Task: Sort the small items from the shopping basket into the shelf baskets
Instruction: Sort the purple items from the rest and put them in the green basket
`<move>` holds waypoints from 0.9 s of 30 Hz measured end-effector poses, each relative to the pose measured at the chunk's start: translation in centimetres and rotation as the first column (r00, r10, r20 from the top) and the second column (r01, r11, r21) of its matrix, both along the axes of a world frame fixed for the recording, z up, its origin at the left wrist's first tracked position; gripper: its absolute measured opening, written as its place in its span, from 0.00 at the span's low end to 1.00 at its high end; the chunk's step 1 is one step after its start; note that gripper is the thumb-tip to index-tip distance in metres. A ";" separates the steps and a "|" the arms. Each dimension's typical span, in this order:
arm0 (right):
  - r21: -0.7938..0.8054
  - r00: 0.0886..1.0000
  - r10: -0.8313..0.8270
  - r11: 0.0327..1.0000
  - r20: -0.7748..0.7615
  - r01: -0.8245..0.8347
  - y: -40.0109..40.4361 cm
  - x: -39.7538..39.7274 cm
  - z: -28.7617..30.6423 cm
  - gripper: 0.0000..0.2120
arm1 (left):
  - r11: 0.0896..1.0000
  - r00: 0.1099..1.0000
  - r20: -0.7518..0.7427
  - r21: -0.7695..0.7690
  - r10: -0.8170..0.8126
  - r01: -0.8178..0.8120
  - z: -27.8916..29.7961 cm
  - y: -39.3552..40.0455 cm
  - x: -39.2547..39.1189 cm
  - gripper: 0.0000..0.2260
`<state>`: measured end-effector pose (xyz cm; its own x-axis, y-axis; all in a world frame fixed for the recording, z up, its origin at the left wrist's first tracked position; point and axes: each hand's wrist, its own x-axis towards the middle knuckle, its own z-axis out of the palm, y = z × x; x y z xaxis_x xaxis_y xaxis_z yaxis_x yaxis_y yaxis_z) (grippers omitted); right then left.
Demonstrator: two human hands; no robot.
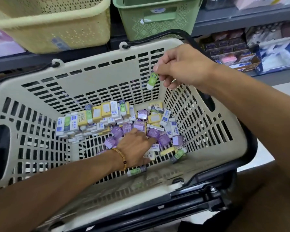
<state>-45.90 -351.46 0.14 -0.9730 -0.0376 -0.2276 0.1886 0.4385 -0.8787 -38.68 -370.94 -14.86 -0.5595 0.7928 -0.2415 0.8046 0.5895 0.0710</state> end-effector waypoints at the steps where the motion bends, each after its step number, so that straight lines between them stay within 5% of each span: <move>1: -0.001 1.000 0.003 1.000 0.001 -0.003 0.0 0.0 0.1 0.05 | 1.000 1.000 -0.005 -0.008 -0.015 0.015 0.0 0.1 0.0 0.29; 6: 0.028 1.000 0.017 0.999 0.005 -0.018 0.0 0.1 0.1 0.05 | 0.985 0.991 -0.019 -0.110 -0.133 0.130 0.0 0.1 -0.5 0.29; 9: 0.033 1.000 0.019 0.999 0.003 -0.019 0.0 0.2 0.0 0.06 | 0.992 0.988 0.131 -0.088 -0.083 0.094 0.7 0.3 -0.7 0.26; 12: 0.023 1.000 0.010 1.000 0.001 -0.010 0.1 0.2 0.1 0.05 | 0.979 0.887 0.442 0.079 0.134 -0.187 2.1 0.1 -1.3 0.20; 15: 0.022 1.000 0.007 1.000 0.003 -0.007 0.1 0.1 0.0 0.05 | 0.848 0.790 0.556 0.262 0.257 -0.460 3.1 0.9 -3.5 0.24; 18: 0.023 1.000 0.012 1.000 0.012 -0.012 0.0 0.2 -0.1 0.04 | 0.853 0.856 0.431 0.294 0.285 -0.432 2.7 3.4 -6.2 0.31; 24: 0.004 1.000 0.004 1.000 0.007 -0.004 0.3 0.2 -0.2 0.05 | 0.944 0.937 0.229 0.135 0.265 -0.300 -1.1 7.1 -7.1 0.32; 27: -0.004 1.000 -0.002 1.000 0.000 0.002 0.4 0.2 -0.2 0.05 | 0.981 0.978 0.107 0.054 0.179 -0.185 -2.0 6.6 -6.1 0.41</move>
<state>-45.72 -351.02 -0.04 -0.9731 -0.0368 -0.2272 0.1891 0.4346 -0.8805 -44.75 -364.31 -16.90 -0.6710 0.6957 -0.2565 0.6711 0.7169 0.1887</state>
